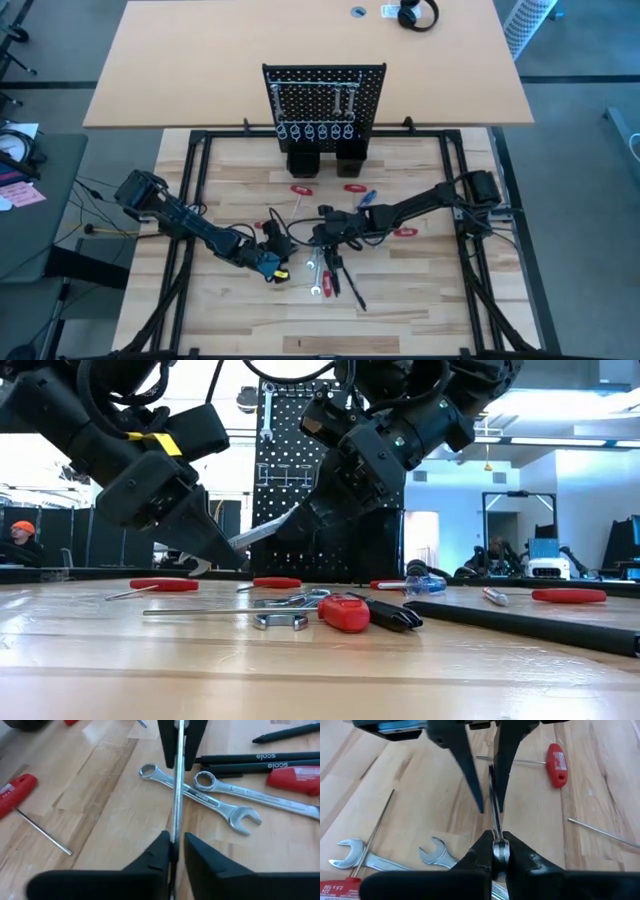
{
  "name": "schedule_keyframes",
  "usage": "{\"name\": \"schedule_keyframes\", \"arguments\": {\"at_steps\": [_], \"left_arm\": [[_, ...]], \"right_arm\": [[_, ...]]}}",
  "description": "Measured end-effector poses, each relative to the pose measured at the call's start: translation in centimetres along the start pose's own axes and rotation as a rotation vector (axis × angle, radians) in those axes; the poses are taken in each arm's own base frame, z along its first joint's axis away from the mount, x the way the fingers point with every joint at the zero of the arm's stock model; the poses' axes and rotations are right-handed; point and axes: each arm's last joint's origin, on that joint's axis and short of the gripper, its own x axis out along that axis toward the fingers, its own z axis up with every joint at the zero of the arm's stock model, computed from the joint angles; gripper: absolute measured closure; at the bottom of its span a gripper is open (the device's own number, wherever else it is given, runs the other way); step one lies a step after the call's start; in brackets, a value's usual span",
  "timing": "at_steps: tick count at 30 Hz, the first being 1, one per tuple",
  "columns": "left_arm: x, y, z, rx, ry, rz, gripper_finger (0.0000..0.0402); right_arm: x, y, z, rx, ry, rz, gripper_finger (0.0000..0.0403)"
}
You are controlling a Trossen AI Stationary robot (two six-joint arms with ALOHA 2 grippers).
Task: Hang tools onto peg board
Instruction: Hang the wrench on the peg board
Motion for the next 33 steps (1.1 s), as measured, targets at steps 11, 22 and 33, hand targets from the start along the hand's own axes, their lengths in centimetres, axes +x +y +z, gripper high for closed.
{"name": "schedule_keyframes", "arguments": {"at_steps": [11,22,33], "left_arm": [[-0.6,0.0,0.4,-0.014,-0.029,0.017,0.0399],[-0.7,1.8,0.3,-0.149,-0.298,-0.01,0.0401],[-1.8,9.5,5.8,-0.282,-0.771,-0.234,0.0401]], "right_arm": [[-0.1,0.0,-0.1,0.008,0.019,-0.003,0.0341],[-9.1,0.1,1.4,0.069,0.105,-0.15,0.0263],[-13.7,7.0,-2.6,0.138,-0.183,-0.19,0.0284]]}}
